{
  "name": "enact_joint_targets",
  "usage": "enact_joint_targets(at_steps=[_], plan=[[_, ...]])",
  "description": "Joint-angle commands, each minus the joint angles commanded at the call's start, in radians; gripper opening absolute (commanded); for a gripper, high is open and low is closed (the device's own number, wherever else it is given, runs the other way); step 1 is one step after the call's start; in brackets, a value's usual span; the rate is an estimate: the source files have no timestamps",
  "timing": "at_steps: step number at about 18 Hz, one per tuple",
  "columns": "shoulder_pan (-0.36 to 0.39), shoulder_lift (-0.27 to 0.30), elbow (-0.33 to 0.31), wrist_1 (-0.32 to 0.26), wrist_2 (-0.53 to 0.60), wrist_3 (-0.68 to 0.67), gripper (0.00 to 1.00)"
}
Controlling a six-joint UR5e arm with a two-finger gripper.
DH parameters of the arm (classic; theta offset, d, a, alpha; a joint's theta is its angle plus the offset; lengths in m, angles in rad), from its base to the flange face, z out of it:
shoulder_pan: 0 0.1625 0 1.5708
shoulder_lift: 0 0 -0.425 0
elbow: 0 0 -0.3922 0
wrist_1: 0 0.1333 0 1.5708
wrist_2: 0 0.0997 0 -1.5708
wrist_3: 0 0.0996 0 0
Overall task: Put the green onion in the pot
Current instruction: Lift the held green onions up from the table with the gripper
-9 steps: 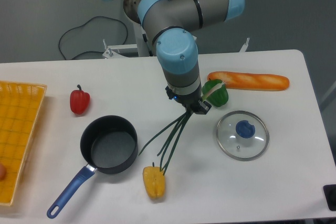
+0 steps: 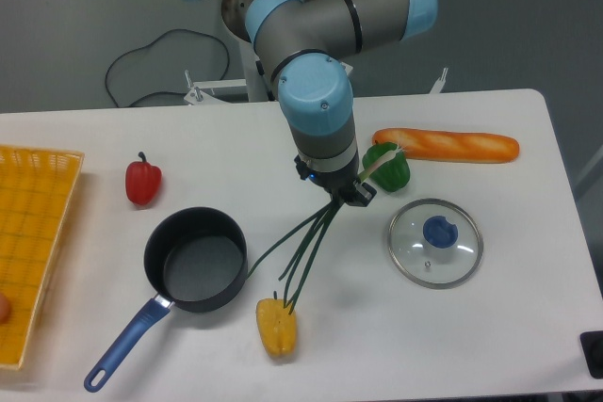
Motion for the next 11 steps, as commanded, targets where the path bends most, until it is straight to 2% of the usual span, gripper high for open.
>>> enact_joint_targets(at_steps=[6, 10, 11], plan=[[-0.008, 0.046, 0.000, -0.051, -0.032, 0.003, 0.10], [-0.032, 0.060, -0.002, -0.117, -0.034, 0.000, 0.10], [-0.035, 0.060, -0.002, -0.118, -0.034, -0.002, 0.10]])
